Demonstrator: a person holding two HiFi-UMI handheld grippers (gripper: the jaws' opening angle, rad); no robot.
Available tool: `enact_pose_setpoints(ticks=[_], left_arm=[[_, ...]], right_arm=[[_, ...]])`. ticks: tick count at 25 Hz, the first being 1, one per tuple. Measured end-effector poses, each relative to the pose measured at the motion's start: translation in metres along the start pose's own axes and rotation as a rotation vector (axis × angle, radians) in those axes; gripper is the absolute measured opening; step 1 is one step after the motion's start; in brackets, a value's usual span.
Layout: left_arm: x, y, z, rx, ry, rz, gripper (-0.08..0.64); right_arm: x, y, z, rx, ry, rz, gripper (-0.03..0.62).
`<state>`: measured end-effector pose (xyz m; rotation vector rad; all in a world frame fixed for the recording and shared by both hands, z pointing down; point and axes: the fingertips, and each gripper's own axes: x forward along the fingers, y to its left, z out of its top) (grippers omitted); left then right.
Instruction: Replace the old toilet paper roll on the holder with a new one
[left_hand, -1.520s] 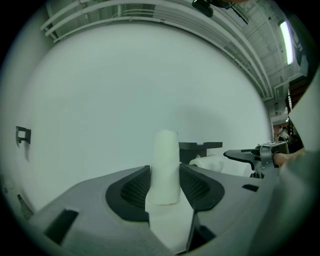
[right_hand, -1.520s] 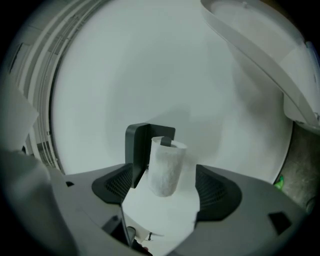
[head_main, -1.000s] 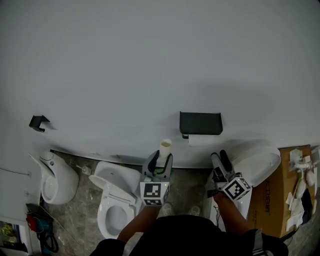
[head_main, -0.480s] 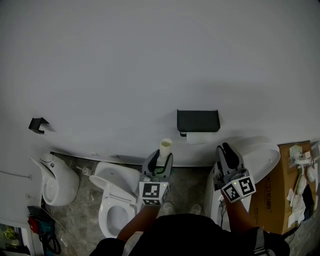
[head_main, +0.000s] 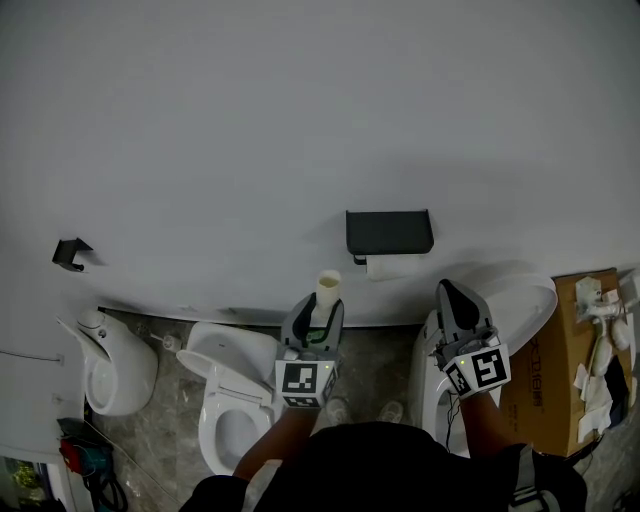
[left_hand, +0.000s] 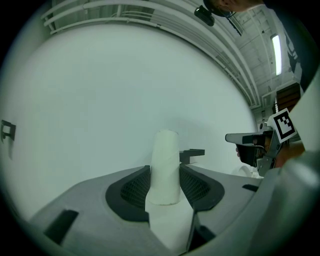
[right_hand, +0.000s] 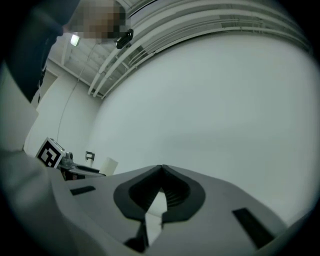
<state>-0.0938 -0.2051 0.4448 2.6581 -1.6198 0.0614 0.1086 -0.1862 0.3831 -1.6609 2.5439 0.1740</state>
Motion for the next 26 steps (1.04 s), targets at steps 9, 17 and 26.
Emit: enact_pose_setpoints(ticks=[9,17,26], left_arm=[[0.000,-0.005,0.003,-0.002,-0.003,-0.013,0.178],[-0.002,-0.006,0.005,0.005,-0.007,-0.006,0.178],[-0.005,-0.004,-0.002,-0.005,0.034,-0.002,0.179]], right_arm=[[0.000,0.005,-0.008,-0.120,0.080,-0.016,0.002],[0.003,0.007,-0.013,-0.162,0.095,-0.008,0.002],[0.011,0.018,-0.004,-0.360,0.085,0.031,0.002]])
